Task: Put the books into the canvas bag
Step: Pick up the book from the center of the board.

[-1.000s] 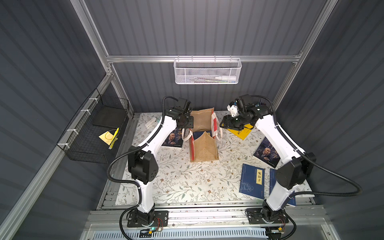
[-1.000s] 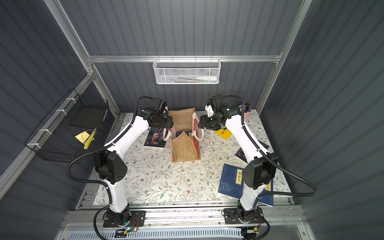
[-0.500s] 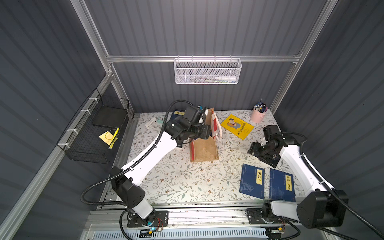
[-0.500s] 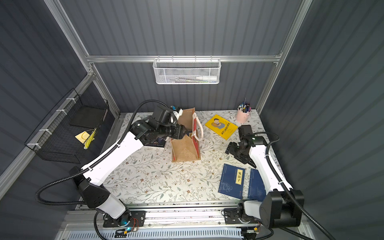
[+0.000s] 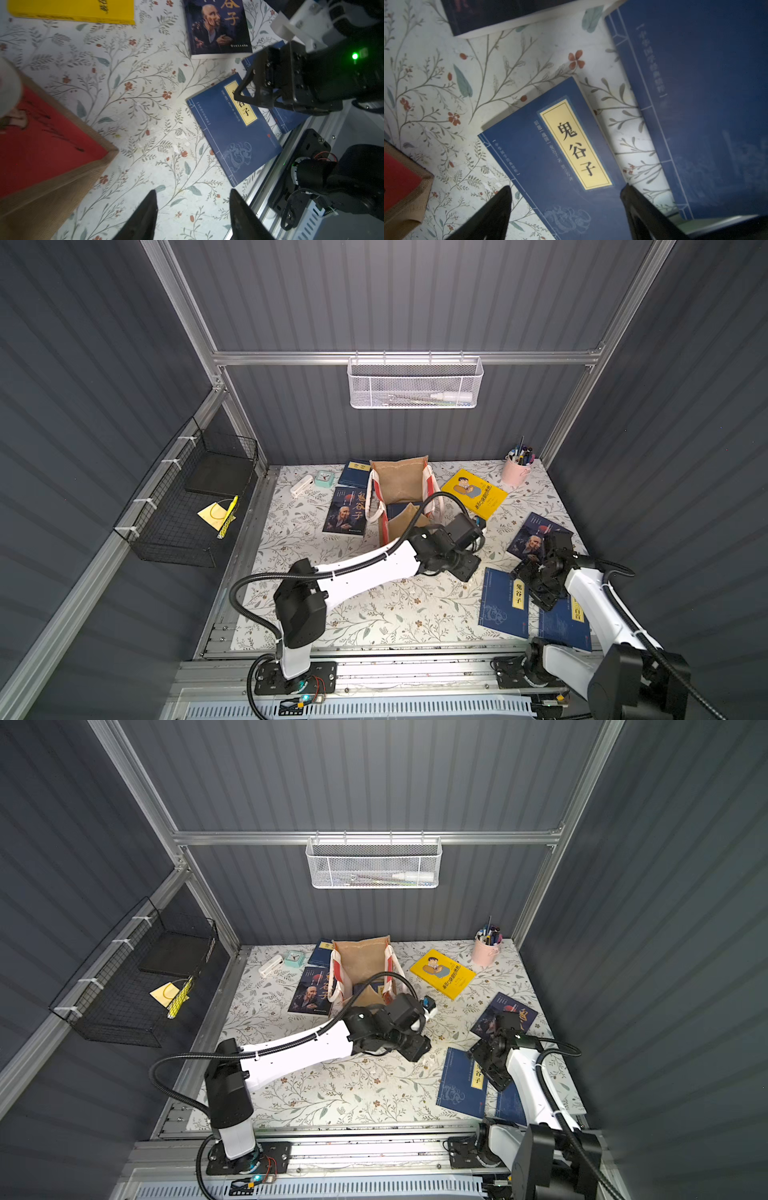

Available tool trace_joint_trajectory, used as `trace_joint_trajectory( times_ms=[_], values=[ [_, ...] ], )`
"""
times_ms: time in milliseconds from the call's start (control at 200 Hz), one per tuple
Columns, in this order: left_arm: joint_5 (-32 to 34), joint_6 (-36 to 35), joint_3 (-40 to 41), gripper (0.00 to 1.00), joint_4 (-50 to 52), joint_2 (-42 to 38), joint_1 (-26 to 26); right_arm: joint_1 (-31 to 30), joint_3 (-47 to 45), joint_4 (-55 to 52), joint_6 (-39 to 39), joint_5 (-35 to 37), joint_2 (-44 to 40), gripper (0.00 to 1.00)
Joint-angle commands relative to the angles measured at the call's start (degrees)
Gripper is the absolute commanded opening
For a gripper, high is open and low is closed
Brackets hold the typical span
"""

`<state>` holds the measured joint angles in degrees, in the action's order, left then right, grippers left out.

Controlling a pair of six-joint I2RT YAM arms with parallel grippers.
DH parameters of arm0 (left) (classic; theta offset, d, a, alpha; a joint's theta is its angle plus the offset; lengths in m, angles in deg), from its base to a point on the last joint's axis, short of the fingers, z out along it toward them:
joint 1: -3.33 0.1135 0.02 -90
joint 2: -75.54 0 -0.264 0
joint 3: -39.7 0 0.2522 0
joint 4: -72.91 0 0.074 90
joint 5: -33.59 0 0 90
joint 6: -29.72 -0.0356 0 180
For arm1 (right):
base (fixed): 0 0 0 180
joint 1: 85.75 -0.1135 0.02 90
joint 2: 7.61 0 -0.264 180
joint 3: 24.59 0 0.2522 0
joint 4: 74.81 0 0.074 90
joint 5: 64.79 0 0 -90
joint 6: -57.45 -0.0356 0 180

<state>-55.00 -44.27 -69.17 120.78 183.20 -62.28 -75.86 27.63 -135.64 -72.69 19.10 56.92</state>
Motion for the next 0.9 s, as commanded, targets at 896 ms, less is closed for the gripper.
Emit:
trace_joint_trajectory(
  times_ms=[896],
  values=[
    [-22.5, 33.9, 20.2, 0.68, -29.9, 13.4, 6.3, -11.8, -4.2, 14.6, -4.8, -8.6, 15.0, 0.7]
  ],
)
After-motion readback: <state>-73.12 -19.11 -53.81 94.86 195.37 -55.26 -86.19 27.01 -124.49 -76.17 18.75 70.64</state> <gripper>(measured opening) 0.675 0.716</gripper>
